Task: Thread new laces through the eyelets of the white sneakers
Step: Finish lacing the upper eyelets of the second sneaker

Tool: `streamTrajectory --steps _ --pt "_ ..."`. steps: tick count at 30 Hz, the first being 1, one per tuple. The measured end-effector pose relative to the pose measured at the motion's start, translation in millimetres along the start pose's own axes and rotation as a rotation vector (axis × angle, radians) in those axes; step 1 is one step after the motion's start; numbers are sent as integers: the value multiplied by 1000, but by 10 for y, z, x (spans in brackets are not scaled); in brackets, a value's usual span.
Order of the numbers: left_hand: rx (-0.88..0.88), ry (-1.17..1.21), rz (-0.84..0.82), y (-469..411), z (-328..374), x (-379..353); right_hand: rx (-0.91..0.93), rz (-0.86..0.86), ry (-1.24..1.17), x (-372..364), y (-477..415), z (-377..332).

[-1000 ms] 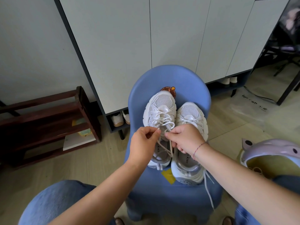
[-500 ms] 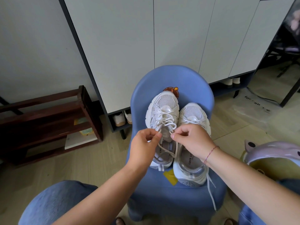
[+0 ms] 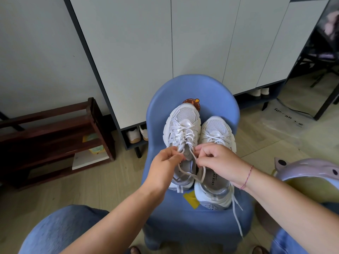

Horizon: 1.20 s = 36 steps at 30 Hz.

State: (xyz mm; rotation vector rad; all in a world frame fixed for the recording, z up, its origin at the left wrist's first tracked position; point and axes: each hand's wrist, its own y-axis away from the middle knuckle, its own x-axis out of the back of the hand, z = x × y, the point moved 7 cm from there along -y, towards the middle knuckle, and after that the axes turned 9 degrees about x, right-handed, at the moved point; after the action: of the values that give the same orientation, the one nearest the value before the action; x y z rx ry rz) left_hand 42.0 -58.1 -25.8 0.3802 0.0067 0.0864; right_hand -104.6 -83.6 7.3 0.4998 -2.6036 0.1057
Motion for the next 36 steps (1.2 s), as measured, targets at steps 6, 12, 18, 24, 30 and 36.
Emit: streamTrajectory --steps 6,12,18,24,30,36 --pt "-25 -44 3 56 114 37 15 -6 -10 -13 -8 5" --pt "-99 -99 7 68 177 74 -57 64 -253 -114 -24 19" --pt "-118 -202 67 64 188 106 -108 -89 -465 -343 -5 6" --pt "-128 -232 -4 75 169 23 -62 -107 -104 -413 26 88" --pt "-190 -186 37 15 250 148 -14 105 -264 -128 -47 -98" --pt "-129 -384 -7 -82 144 162 48 288 -433 30 -234 -211"
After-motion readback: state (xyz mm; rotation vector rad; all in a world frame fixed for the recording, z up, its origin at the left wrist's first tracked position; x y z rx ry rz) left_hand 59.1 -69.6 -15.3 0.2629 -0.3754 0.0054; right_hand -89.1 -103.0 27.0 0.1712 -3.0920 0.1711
